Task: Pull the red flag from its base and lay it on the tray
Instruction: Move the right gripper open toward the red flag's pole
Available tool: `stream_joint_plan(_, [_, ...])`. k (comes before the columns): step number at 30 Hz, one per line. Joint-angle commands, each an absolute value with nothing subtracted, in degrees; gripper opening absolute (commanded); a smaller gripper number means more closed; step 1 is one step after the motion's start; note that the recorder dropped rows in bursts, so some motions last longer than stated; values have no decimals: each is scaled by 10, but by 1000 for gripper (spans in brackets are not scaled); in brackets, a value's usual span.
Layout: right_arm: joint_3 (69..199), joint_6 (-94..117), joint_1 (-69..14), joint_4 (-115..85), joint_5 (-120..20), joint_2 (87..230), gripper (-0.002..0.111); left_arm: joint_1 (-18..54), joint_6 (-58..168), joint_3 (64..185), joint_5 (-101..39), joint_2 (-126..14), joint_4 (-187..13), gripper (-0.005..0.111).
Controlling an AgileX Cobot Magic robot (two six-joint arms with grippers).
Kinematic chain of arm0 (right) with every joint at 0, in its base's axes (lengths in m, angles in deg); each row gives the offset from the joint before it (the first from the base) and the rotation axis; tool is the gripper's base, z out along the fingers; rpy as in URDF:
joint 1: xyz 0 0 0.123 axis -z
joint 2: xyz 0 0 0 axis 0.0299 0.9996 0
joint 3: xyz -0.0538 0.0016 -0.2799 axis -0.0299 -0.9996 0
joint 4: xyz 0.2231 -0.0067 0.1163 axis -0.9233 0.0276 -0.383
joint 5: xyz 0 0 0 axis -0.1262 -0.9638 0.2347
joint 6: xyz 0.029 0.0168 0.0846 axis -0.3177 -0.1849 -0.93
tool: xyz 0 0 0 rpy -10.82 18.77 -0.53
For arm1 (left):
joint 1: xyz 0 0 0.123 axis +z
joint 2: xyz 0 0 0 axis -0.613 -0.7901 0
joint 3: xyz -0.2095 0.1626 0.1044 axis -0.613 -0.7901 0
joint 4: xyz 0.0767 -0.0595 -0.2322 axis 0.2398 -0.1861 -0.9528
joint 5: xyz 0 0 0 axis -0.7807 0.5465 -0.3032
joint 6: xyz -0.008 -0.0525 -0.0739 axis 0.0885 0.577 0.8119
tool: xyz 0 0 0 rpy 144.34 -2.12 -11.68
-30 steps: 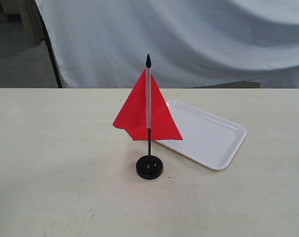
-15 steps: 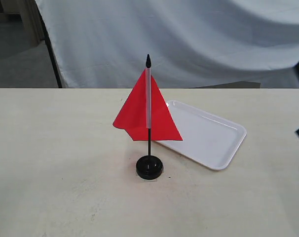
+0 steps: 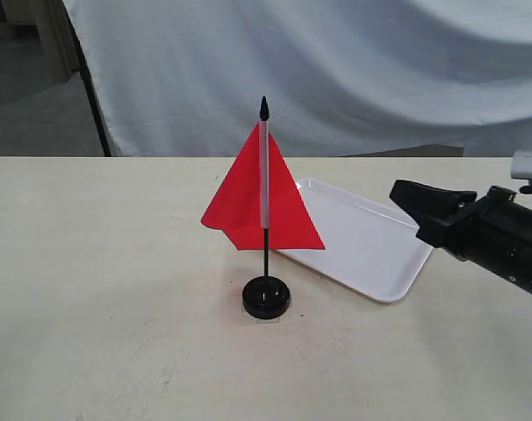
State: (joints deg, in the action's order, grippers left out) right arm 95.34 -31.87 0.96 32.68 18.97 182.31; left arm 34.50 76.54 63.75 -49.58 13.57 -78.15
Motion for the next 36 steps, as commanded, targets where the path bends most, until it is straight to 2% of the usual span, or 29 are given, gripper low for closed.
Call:
stream_joint_plan(1, [976,-366,8,392,193,1825,8,344,763,636,-491,137,-781,0])
stream_joint_plan(2, [977,-364,8,394,185,1825,15,344,763,636,-491,137,-781,0])
stream_joint_plan(3, [979,-363,8,394,177,1825,39,344,763,636,-491,137,-781,0])
stream_joint_plan(4, [980,-359,8,394,177,1825,50,344,763,636,-491,137,-781,0])
stream_joint_plan(5, [980,-350,7,395,177,1825,69,344,763,636,-491,137,-781,0])
stream_joint_plan(6, [980,-333,3,395,177,1825,94,344,763,636,-491,137,-781,0])
stream_joint_plan(7, [980,-318,0,399,177,1825,105,344,763,636,-491,137,-781,0])
stream_joint_plan(14, [980,-151,-76,385,169,1825,103,344,763,636,-491,137,-781,0])
stream_joint_plan(22, [981,-27,-143,234,141,1825,103,344,763,636,-491,137,-781,0])
stream_joint_plan(24, [993,-27,-167,169,140,1825,103,344,763,636,-491,137,-781,0])
stream_joint_plan(27, [1041,-18,-215,196,77,1825,103,344,763,636,-491,137,-781,0])
stream_joint_plan(31, [1074,-14,-237,176,3,1826,103,344,763,636,-491,137,-781,0])
stream_joint_plan(36, [1093,2,-242,163,2,1861,103,344,763,636,-491,137,-781,0])
